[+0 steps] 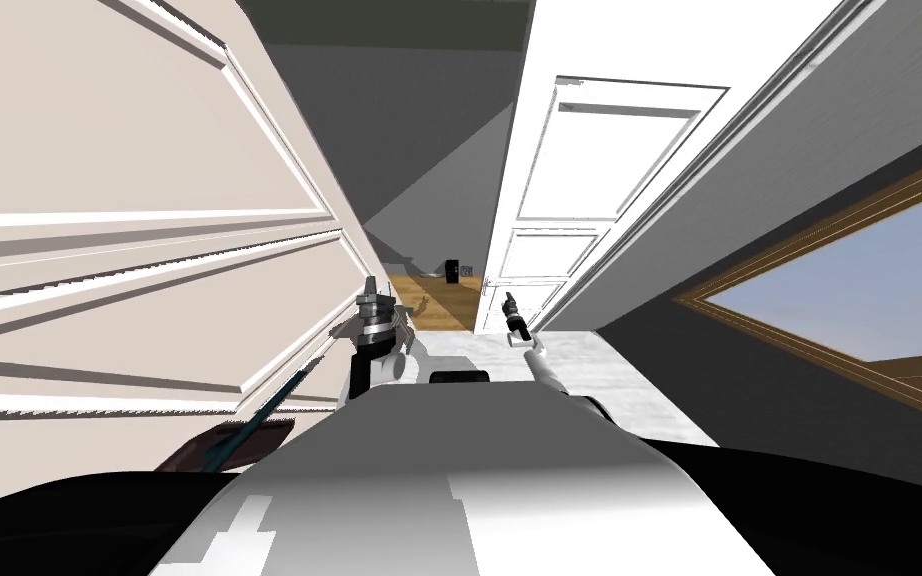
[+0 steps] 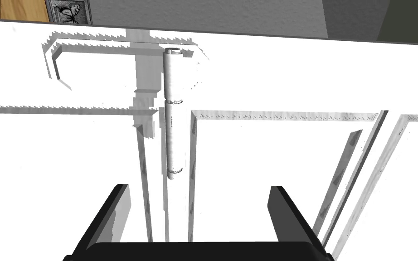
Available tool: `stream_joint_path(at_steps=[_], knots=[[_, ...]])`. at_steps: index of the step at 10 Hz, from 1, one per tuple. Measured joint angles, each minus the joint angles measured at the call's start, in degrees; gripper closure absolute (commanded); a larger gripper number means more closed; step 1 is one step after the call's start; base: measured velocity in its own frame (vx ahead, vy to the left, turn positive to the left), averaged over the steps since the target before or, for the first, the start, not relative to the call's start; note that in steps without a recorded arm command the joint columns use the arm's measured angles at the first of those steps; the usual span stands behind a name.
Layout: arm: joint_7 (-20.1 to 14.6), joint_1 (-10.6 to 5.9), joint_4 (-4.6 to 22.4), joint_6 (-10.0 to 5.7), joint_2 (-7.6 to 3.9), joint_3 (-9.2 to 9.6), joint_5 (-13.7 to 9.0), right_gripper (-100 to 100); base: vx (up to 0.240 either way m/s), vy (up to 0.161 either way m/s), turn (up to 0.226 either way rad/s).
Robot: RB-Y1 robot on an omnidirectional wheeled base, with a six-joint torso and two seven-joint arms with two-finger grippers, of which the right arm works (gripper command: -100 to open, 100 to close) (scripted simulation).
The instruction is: Pull the door open
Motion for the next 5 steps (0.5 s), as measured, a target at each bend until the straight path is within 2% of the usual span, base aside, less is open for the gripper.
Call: stream_joint_path(at_steps=[3,4,5], knots=[[-0.1,-1.63,3.3,0.37,-0.60,0.02,-0.4,-100,0.096,-0.029,0.044],[-0.2,-1.69,3.4,0.42,-0.64,0.03,-0.4,-100,0.121,0.009,0.221],[-0.9,-1.90,4.7,-0.08,-1.98,-0.39,-0.8,-100,0.179,0.044,0.160]])
